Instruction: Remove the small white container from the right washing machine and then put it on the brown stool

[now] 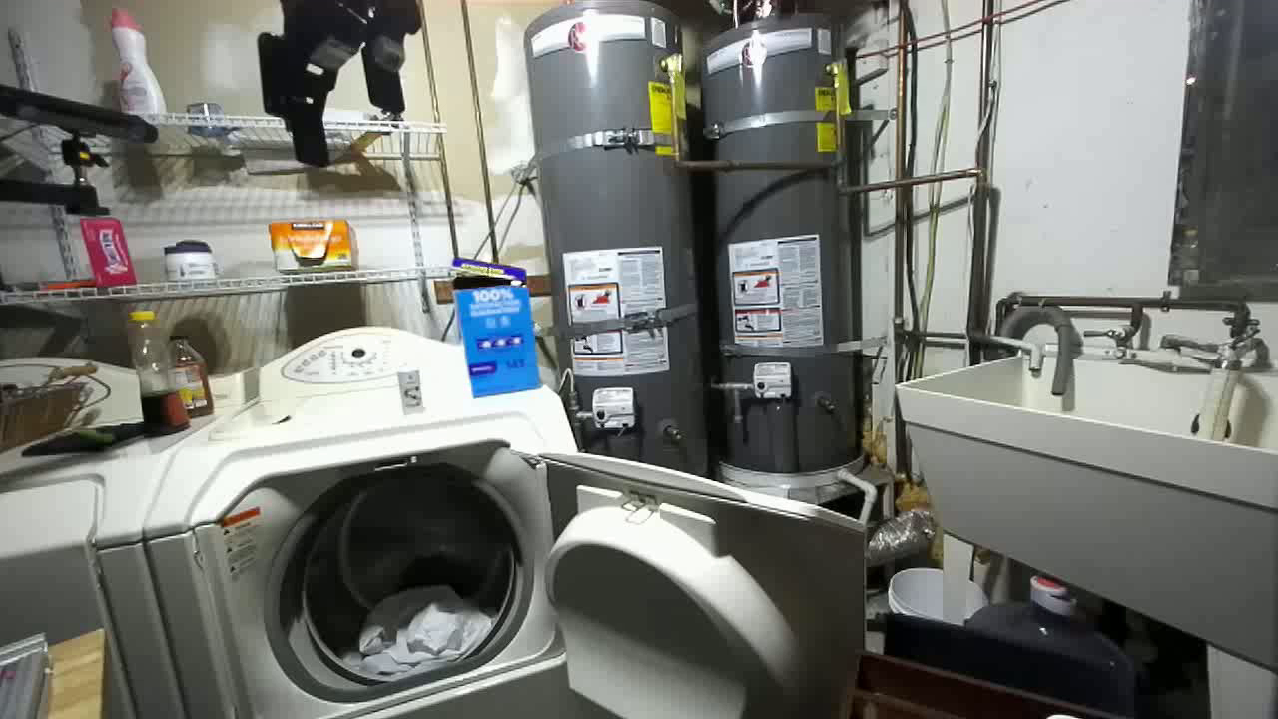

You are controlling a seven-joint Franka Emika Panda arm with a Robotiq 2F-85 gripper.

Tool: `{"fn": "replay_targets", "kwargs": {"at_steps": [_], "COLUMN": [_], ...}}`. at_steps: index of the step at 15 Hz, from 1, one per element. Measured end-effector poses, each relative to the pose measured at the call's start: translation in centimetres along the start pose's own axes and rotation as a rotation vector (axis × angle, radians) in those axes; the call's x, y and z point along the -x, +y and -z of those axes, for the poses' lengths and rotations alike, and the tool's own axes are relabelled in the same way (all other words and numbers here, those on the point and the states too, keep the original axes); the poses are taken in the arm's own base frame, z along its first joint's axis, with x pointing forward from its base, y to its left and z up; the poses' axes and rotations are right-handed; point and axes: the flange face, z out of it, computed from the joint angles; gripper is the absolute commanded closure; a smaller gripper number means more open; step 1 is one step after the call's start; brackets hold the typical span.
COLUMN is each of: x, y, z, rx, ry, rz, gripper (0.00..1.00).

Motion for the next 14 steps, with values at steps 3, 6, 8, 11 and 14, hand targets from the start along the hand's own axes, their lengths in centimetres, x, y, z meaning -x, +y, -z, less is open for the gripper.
{"fn": "replay_targets", "kwargs": {"at_steps": [3, 6, 8, 11, 14], "x": [0.0, 0.0, -0.1, -2.1, -6.6], "y": [0.0, 0.0, -0.1, -0.8, -1.8], "z": [0.0, 0.0, 0.0, 0.6, 1.5], "rx": [0.0, 0.0, 0.0, 0.033, 0.066], "ry": [0.0, 0.0, 0.004, 0.057, 0.145], "rz": [0.0, 0.0, 0.003, 0.072, 0.186], "gripper": [0.0, 0.0, 0.0, 0.0, 0.0]}}
